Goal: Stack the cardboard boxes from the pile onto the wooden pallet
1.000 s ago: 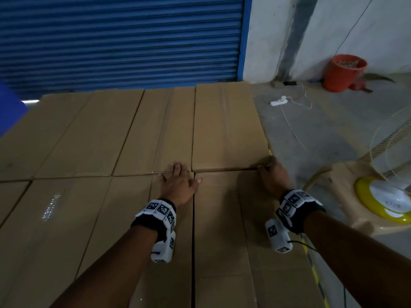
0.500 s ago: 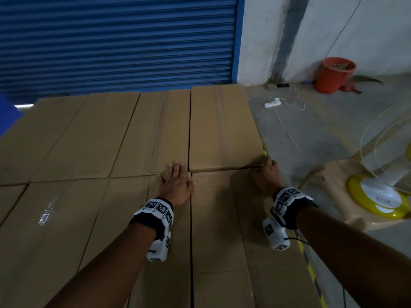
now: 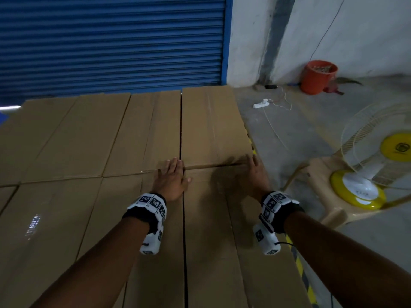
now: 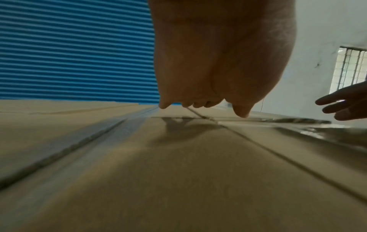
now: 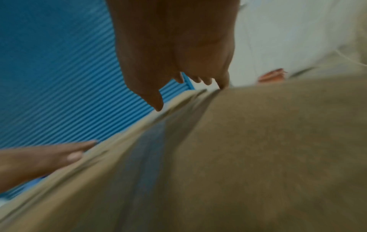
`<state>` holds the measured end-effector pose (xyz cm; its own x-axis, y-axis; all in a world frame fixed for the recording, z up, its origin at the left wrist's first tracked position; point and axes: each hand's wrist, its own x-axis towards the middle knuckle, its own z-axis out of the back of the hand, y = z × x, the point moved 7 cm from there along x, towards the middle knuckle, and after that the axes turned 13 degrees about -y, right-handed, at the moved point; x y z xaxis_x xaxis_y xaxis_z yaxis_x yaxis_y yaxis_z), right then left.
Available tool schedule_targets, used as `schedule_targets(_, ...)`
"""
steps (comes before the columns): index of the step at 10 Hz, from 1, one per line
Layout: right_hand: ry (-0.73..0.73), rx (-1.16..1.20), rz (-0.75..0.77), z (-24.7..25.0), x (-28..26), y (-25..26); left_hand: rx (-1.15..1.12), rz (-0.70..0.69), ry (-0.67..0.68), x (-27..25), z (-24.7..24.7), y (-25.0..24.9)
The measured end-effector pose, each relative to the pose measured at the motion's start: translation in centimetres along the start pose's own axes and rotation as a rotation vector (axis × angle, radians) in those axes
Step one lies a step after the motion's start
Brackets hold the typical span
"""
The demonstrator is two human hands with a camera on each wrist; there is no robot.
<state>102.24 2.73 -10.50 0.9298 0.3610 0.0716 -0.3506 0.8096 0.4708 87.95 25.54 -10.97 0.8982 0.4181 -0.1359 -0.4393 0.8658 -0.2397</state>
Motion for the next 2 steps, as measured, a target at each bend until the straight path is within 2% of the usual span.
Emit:
schedule_targets(1,-0.068,0.042,0.129,2.6,-3.7,4.0,-0.042,-0.047,-0.144,-2.3,3.4,-1.0)
schedule_targets(2,-0.165,0.100,0.243,6.9,-8.0,9.0,-0.034,-0.140,-0.362,-5.6,8.0,-1.6)
